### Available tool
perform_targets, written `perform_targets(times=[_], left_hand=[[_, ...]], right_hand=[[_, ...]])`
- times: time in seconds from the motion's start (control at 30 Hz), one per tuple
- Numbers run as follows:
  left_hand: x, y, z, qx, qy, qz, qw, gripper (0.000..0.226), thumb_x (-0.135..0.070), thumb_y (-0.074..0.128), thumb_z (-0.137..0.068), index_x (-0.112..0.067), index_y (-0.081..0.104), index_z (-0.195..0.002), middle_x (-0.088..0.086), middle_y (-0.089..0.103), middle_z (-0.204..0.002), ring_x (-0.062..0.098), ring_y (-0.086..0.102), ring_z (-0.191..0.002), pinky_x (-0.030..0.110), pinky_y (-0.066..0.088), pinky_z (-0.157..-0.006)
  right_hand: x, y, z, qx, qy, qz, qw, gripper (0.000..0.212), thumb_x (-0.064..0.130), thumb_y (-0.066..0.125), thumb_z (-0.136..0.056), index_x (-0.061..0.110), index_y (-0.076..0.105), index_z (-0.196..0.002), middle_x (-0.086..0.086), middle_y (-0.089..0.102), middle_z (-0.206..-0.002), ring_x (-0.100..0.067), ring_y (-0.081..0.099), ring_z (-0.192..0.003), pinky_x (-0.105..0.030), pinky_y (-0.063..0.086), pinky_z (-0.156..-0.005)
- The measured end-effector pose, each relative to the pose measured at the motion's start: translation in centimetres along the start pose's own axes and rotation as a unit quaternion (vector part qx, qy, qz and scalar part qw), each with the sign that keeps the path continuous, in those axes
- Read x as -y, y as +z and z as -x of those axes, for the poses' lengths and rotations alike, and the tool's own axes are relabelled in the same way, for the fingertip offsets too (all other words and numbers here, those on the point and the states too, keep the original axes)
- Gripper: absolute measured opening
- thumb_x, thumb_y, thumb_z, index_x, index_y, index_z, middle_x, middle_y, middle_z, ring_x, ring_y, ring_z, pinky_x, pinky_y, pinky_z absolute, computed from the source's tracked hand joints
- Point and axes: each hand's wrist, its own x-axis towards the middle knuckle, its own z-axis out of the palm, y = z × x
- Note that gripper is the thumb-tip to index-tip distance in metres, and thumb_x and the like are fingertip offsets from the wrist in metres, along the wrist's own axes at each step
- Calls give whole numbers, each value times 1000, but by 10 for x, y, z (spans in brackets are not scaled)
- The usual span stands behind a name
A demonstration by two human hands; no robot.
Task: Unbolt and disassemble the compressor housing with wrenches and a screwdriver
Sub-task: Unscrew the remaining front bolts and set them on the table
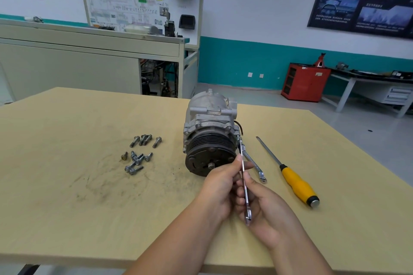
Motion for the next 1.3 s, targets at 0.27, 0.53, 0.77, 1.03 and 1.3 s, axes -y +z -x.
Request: perform_targets(times=[0.27, 0.53, 0.77, 1.03, 1.3], left_hand=[[1, 3, 1, -16, 69, -45, 996, 31, -29, 58, -91, -12, 76, -72, 1, 25, -53, 15, 24, -55, 28, 24, -56], [-1, 1, 3, 39, 45, -15, 998, 29, -29, 52, -94, -6, 68, -87, -2, 47, -40, 10, 42, -33, 16, 34, -37], [-2, 2, 2, 58, 25, -13, 998, 31, -29, 46, -97, -8, 66, -88, -4, 53, -41, 8, 46, -31, 14, 37, -33], [-5, 2, 1, 33, 0, 12, 999, 30, -28, 49, -97, -10, 67, -81, -3, 49, -42, 5, 49, -33, 14, 38, -32], [-3, 2, 4, 47, 24, -6, 999, 36, -41, 59, -84, -13, 78, -69, 1, 24, -53, 11, 36, -40, 18, 33, -37]], right_hand=[[7, -7, 0, -44, -71, 22, 996, 17, 15, 65, -85, 2, 61, -73, -4, 53, -50, -8, 48, -40, -17, 42, -39], [11, -4, 3, 6, -20, -69, 997, 49, 22, 49, -95, 5, 72, -55, -6, 50, -50, -10, 44, -38, -17, 38, -36], [12, -4, 5, 73, 45, -179, 980, 27, 19, 51, -88, 0, 64, -73, -3, 42, -49, -9, 40, -36, -18, 36, -35], [13, 1, -1, 73, 53, -220, 971, 16, 15, 58, -71, 3, 66, -64, -1, 44, -46, -7, 41, -34, -14, 35, -36], [6, -3, 3, 31, 6, -121, 992, 35, 17, 58, -84, 8, 66, -51, -3, 45, -45, -9, 42, -34, -17, 37, -34]])
